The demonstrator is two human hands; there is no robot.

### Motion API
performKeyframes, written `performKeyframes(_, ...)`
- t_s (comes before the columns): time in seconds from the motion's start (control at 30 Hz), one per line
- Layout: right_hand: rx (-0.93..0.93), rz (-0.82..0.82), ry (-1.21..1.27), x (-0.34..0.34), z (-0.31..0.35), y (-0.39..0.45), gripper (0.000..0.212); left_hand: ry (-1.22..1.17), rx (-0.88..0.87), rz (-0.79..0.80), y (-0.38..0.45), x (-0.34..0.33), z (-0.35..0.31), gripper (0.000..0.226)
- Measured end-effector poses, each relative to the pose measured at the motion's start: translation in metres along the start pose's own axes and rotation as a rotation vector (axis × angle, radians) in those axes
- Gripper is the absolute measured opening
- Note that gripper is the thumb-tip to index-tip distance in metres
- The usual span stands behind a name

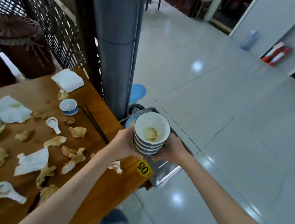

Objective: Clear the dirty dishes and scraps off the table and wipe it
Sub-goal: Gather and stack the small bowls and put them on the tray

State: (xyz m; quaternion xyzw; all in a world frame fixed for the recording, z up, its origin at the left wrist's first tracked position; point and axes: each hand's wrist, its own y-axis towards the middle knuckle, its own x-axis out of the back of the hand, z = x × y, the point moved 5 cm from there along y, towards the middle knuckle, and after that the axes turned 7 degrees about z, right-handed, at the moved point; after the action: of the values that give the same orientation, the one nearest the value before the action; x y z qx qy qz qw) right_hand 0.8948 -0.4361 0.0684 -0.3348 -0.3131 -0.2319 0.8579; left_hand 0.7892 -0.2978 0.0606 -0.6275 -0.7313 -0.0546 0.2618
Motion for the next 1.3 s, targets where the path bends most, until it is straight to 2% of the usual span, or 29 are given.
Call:
performKeyframes(0.3,0.034,0.008,-0.029,0.055,-0.042,0.101,0.09,-0.036,0.009,-0.046,0.116,-0.003,0.0,0.085)
performKeyframes(0.47,0.071,0.099,-0.041,0.079,-0.067,0.163,0.083,-0.109,0.093,-0.146,0.17,-0.014,0.008,0.092)
performKeyframes(0.7,0.181,0.274,-0.058,0.102,-0.107,0.259,0.076,-0.111,0.312,-0.343,0.25,-0.042,0.037,0.09)
performKeyframes(0.83,0.247,0.318,-0.08,0.097,-0.127,0.312,0.075,-0.09,0.377,-0.452,0.29,-0.051,0.066,0.089)
performKeyframes(1.0,0.267,0.362,-0.108,0.073,-0.159,0.371,0.066,-0.084,0.426,-0.477,0.331,-0.064,0.111,0.089)
performKeyframes(1.13,0.283,0.346,-0.093,0.049,-0.185,0.412,0.067,-0.089,0.381,-0.486,0.361,-0.076,0.147,0.083)
performKeyframes(1.3,0.315,0.324,-0.075,0.018,-0.214,0.455,0.066,-0.092,0.313,-0.504,0.389,-0.088,0.191,0.086)
